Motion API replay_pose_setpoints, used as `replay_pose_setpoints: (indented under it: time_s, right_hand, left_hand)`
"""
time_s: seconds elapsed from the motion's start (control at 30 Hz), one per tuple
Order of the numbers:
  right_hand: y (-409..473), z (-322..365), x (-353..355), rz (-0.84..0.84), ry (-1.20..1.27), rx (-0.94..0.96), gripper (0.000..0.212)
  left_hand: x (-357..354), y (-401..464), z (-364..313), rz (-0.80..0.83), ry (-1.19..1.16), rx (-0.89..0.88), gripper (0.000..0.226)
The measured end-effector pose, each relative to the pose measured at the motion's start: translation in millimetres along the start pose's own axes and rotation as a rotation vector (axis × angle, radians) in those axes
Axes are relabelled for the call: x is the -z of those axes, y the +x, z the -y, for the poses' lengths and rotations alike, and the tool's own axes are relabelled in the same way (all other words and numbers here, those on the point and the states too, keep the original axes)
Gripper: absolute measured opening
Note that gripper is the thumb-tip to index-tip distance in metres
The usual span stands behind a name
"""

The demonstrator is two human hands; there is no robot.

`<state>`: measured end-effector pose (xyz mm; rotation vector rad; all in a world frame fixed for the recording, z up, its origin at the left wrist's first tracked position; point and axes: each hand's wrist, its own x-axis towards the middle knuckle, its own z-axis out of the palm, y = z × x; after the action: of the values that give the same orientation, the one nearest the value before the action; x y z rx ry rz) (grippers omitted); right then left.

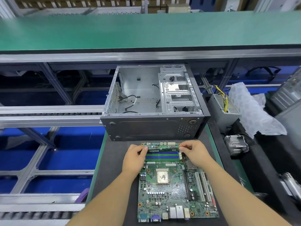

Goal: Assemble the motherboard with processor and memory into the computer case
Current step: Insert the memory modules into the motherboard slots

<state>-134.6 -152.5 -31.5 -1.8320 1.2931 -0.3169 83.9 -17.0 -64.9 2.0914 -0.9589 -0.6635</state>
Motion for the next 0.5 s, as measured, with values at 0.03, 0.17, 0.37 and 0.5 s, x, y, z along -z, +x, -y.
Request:
replay_pose_setpoints:
  time_s: [0.03, 0.17, 0.37, 0.5]
  right_hand:
    - [0.4, 0.6, 0.2, 0.001, -0.003, 0.001, 0.012]
    - [0.8, 2.2, 1.0, 0.003, -0.007, 0.008, 0.012]
    - [0.6, 2.6, 1.3, 0.013, 0.006, -0.004, 0.01]
    - [-0.5, 1.1, 3.7, 0.043, 0.068, -0.033, 0.013]
  left_hand:
    - [0.1, 0.2, -0.1, 0.001, -0.003, 0.0, 0.026]
    - [0.5, 0.4, 0.1, 0.004, 0.004, -0.003, 0.026]
    - [-0.8, 0.5, 0.1, -0.002, -0.019, 0.013, 0.024]
    - [-0.6, 0.8, 1.5, 0.004, -0.023, 0.018, 0.025]
